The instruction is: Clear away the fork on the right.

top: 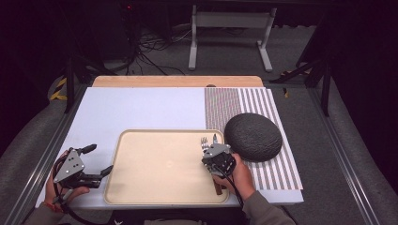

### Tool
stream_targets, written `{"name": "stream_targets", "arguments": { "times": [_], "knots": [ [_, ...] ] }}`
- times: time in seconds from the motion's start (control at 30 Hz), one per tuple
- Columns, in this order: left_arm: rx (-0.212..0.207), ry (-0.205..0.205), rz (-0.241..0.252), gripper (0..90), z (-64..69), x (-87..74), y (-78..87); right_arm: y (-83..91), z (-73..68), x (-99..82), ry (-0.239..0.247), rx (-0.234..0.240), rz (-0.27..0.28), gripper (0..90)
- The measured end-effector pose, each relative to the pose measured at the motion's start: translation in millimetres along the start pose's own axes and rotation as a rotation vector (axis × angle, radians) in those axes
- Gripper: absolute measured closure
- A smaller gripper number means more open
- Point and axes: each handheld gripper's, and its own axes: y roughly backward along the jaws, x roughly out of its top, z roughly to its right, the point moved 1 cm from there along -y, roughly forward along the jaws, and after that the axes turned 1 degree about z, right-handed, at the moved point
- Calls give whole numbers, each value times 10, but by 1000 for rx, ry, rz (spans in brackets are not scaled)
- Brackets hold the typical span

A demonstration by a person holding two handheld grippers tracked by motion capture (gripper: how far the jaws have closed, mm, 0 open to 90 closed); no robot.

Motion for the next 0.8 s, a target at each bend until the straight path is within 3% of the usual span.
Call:
{"name": "stream_targets", "arguments": {
  "times": [0.8],
  "knots": [
    [-2, 0, 3, 86, -4, -2, -4, 56, 99, -65, -7, -31, 3, 900]
  ]
}}
